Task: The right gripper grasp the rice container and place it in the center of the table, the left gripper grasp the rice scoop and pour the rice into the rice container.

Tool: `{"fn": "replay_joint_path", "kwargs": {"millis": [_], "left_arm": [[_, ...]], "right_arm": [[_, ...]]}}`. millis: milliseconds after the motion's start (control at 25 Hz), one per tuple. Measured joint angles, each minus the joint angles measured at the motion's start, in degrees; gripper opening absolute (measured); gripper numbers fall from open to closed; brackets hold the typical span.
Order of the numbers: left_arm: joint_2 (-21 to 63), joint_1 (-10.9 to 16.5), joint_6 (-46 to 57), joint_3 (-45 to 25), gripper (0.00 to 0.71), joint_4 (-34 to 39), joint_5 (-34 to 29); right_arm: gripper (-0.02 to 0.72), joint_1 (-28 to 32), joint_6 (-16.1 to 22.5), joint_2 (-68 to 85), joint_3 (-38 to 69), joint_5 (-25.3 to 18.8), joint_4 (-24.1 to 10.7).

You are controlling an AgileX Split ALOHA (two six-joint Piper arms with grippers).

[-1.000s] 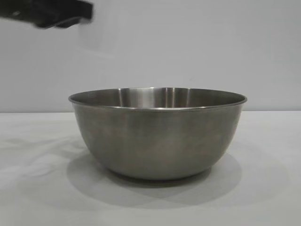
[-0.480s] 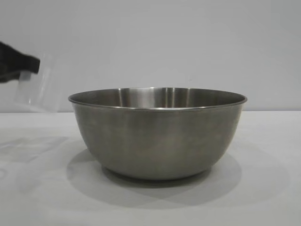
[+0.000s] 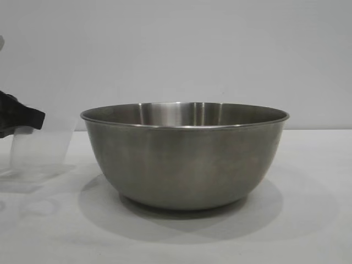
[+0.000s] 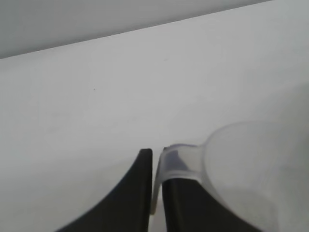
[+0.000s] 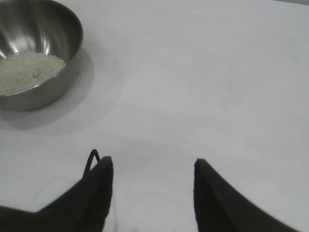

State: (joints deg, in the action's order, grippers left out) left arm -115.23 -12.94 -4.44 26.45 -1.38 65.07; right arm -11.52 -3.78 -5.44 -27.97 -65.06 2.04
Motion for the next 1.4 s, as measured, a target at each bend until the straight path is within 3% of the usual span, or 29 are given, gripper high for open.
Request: {"fn": "replay_joint_path", "kwargs": {"millis": [240,320,440,720,840,1080,1160,1400], "left_arm": [[0.0,0.0,0.0,-3.66,0.05,0.93,0.1],[0.0,0.0,0.0,-5.37,0.114,0.93,0.1],[0.0,0.0,0.0,-7.9,0.104,0.57,0.1],[2.49,0.52,4.56,-10.83,0.104,-7.08,0.1],[3.7,3.76,5.87,-10.82,0.104,-6.67,0.1],[6.04,16.28,7.12,-9.54,0.104,1.26,0.1],[8.06,19.18,7.12,-9.41,0.104,4.15,0.1],[18.99,20.4,5.56,-9.32,0.104,6.91,-0.71]], "right_arm": [[0.365,0.0,0.12,0.0,0.0,0.0,0.0],[0.365,0.0,0.12,0.0,0.0,0.0,-0.1],[0.365,0.0,0.15,0.0,0.0,0.0,-0.1],[0.365,0.0,0.37,0.0,0.0,0.0,-0.1],[0.365,0.0,0.37,0.0,0.0,0.0,-0.1],[0.365,0.0,0.37,0.0,0.0,0.0,-0.1],[0.365,0.0,0.37,0.0,0.0,0.0,-0.1],[0.365,0.0,0.37,0.0,0.0,0.0,-0.1]]}}
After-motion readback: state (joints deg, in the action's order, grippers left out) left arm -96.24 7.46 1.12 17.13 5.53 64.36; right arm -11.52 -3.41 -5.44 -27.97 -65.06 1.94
